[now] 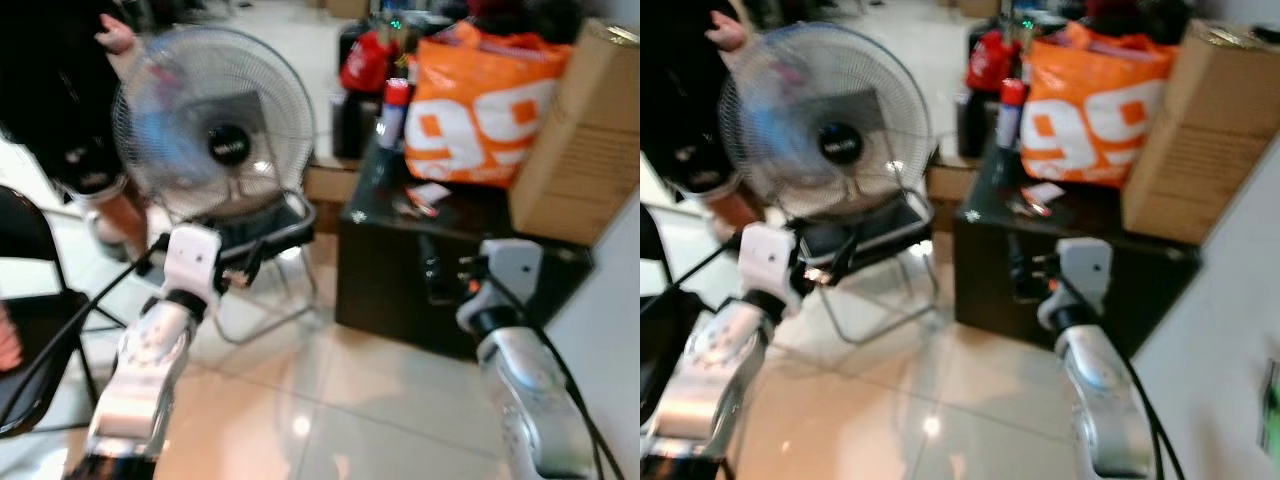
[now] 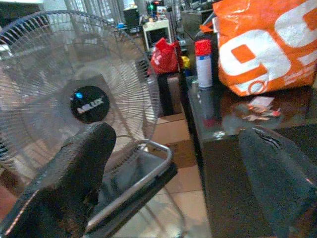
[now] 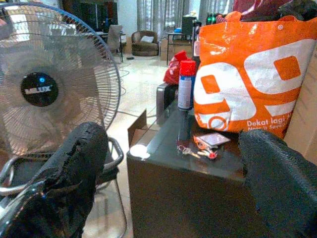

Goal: Hang keys on a hook

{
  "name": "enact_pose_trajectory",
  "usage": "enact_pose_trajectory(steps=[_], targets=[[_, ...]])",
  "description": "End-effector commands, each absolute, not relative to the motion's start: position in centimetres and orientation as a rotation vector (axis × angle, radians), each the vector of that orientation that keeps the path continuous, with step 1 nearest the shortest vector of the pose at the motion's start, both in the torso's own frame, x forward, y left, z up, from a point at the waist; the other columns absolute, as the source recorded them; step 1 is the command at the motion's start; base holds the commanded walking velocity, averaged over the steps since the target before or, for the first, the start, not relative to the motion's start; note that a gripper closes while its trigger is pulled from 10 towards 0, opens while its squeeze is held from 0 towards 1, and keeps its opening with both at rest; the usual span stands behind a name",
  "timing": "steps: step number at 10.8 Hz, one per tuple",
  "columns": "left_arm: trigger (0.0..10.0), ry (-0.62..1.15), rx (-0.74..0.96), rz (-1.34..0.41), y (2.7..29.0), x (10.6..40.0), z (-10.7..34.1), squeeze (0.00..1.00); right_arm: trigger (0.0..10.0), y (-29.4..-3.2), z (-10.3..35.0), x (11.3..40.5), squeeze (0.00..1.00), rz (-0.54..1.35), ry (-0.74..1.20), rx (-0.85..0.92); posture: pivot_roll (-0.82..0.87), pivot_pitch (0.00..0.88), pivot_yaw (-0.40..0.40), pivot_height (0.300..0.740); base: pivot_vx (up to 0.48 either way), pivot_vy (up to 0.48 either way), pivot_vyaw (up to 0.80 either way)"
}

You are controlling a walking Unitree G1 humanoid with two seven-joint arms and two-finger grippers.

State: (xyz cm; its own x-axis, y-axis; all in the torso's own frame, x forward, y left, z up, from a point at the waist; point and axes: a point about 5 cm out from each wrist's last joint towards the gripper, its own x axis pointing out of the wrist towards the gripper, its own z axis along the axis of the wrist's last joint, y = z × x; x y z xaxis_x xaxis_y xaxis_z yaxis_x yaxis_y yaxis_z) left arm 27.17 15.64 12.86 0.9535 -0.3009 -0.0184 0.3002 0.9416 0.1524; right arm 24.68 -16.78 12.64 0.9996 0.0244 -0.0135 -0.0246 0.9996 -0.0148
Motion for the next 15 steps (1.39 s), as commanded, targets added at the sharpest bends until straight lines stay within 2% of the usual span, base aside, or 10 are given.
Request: enact_pose_trajectory(steps=[1, 7, 9, 10, 11, 14, 15], targets=[[10.0, -0.005, 0.173, -0.306, 16.1, 27.3, 13.1, 0.05, 10.0, -16.5, 13.2, 24.9, 1.0, 0.033, -0.006, -0.026, -0.07, 0.0, 0.044, 0.74, 0.36, 0.0, 0.44], [10.0, -0.001, 0.177, -0.313, 16.0, 27.5, 12.9, 0.05, 10.0, -17.6, 12.2, 24.5, 1.0, -0.056, 0.057, -0.019, -0.07, 0.0, 0.049, 0.74, 0.356, 0.0, 0.0], [10.0, -0.001, 0.181, -0.318, 16.0, 27.5, 12.9, 0.05, 10.0, -18.1, 11.8, 24.4, 1.0, -0.097, 0.073, 0.016, -0.07, 0.0, 0.056, 0.74, 0.356, 0.0, -0.79], [10.0, -0.003, 0.187, -0.333, 15.9, 27.8, 13.1, 0.05, 10.0, -18.4, 11.7, 24.2, 1.0, -0.121, 0.076, 0.028, -0.08, 0.0, 0.084, 0.74, 0.356, 0.0, -0.8], [10.0, -0.003, 0.192, -0.347, 15.9, 28.1, 13.2, 0.05, 10.0, -18.6, 11.7, 23.9, 0.0, -0.169, 0.067, 0.004, -0.08, 0.0, 0.101, 0.74, 0.36, 0.0, -0.8], [10.0, -0.01, 0.198, -0.383, 15.6, 28.9, 13.5, 0.05, 10.0, -18.9, 11.8, 23.3, 0.0, -0.227, 0.063, 0.092, -0.09, 0.0, 0.133, 0.74, 0.36, 0.0, -0.8], [10.0, -0.013, 0.197, -0.387, 15.6, 29.0, 13.6, 0.05, 10.0, -19.3, 11.8, 23.4, 0.0, -0.278, 0.046, 0.031, -0.1, 0.0, 0.135, 0.74, 0.36, 0.0, -0.8]])
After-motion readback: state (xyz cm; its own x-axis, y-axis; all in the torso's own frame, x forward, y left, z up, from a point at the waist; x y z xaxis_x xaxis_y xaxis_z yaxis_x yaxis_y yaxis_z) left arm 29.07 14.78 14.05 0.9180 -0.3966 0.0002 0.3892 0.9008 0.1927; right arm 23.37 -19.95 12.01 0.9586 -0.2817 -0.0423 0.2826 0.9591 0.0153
